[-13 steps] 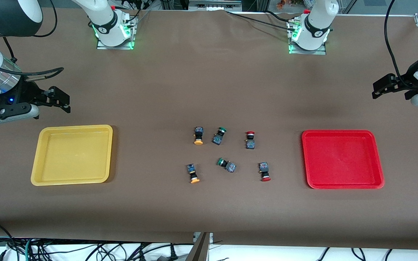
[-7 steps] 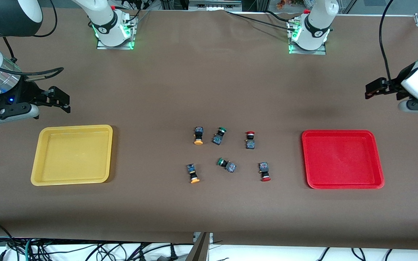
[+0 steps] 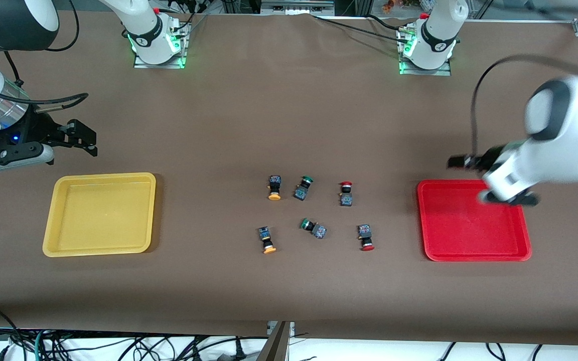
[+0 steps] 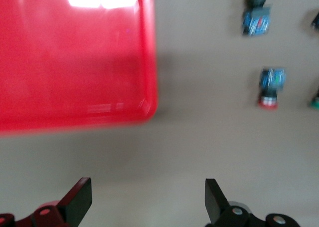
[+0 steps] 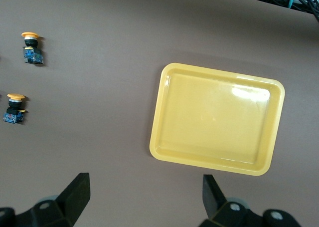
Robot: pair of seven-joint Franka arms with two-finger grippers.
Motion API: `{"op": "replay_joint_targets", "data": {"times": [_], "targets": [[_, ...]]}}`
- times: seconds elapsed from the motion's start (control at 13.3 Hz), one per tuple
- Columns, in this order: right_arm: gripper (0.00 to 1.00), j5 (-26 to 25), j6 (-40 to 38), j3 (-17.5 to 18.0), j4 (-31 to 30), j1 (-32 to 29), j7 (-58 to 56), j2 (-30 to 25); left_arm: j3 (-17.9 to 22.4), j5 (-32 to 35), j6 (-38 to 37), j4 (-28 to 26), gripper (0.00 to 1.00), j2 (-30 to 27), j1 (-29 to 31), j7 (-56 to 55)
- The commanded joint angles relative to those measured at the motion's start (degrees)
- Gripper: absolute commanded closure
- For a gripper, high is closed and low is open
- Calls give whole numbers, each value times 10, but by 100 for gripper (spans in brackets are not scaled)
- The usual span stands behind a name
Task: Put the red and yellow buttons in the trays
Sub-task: 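Move the left gripper to a red button while the right gripper reaches out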
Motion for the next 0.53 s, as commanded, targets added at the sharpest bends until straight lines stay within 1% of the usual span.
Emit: {"op": "replay_joint_targets", "data": {"times": [0.0,0.15,0.23,0.3,0.45], "targets": [[0,1,3,-1,7,-1,6,10,6,-9,80,19,0,51,-65,-66],[0,1,5,1,7,2,6,13,7,-2,181,20,0,108,-124,-204],[0,1,4,1,9,2,6,16,6,0,213,20,0,128,-136,-233],[0,3,4,1,7,1,7,17,6,-1,244,20,0,141,-147,-241],[0,36,5,1,9,8,7,56,8,0,325,20,0,172,-178,-240]]}}
